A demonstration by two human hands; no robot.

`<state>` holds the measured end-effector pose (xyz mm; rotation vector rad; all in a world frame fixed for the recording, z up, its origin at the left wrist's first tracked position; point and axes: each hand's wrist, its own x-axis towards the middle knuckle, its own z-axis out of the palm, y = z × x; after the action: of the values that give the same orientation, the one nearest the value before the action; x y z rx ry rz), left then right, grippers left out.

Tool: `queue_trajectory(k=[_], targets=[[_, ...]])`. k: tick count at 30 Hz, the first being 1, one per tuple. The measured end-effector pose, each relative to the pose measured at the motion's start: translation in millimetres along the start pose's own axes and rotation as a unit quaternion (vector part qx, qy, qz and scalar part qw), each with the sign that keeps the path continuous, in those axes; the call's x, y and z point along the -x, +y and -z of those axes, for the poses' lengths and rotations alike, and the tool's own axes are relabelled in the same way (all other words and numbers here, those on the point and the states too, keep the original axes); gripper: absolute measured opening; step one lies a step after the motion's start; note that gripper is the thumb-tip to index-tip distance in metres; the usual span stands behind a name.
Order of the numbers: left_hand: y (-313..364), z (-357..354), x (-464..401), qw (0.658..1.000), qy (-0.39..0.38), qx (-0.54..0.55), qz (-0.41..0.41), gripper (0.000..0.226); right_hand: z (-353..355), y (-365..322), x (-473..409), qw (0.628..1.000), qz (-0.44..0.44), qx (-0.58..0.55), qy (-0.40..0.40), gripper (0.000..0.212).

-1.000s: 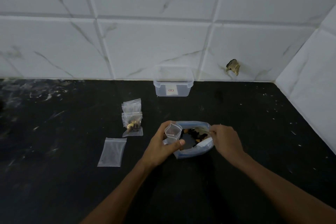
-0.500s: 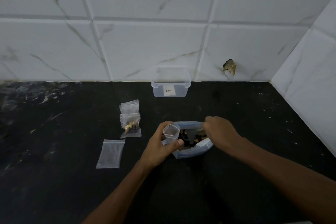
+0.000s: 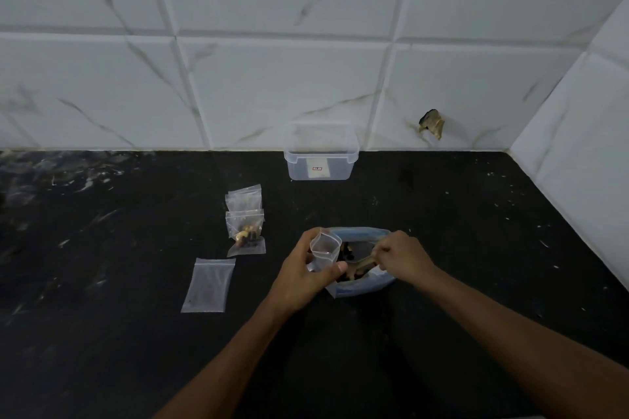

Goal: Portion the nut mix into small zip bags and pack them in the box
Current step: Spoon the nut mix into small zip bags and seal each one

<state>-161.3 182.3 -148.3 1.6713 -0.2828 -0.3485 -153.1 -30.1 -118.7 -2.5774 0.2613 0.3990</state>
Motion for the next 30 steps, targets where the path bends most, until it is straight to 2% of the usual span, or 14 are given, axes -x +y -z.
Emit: queue_trajectory(k=[3, 7, 11, 19, 23, 30], targets=[[-0.4, 0.0, 1.0, 1.0, -0.005, 0.001, 0.002, 0.052, -12.8, -4.2, 1.0, 0.99, -0.083, -0.111, -0.021, 0.018], [-3.5, 0.7, 0.7, 1.0, -0.006, -0.008, 0.013, 0.06, -21.3, -6.4, 2.8, 0.956, -0.159, -0.247, -0.023, 0.013], [-5.4, 1.2, 0.2, 1.0, -0.002, -0.012, 0.013, 0.062, -19.8, -3.4, 5.8, 0.925, -0.203, -0.321, -0.03, 0.013], [4.6, 5.7, -1.2, 0.999, 0.014, -0.025, 0.022, 0.057, 7.8, 9.8, 18.3, 0.896, -0.215, -0.388, -0.014, 0.013], [12.2, 3.7, -4.0, 0.995, 0.045, -0.089, -0.002, 0.061, 34.5, 10.3, 30.7, 0.893, -0.207, -0.399, -0.013, 0.015], [24.8, -6.1, -18.5, 0.972, 0.105, -0.204, -0.04, 0.069, 91.6, -12.9, 49.5, 0.905, -0.129, -0.405, 0.022, 0.016]])
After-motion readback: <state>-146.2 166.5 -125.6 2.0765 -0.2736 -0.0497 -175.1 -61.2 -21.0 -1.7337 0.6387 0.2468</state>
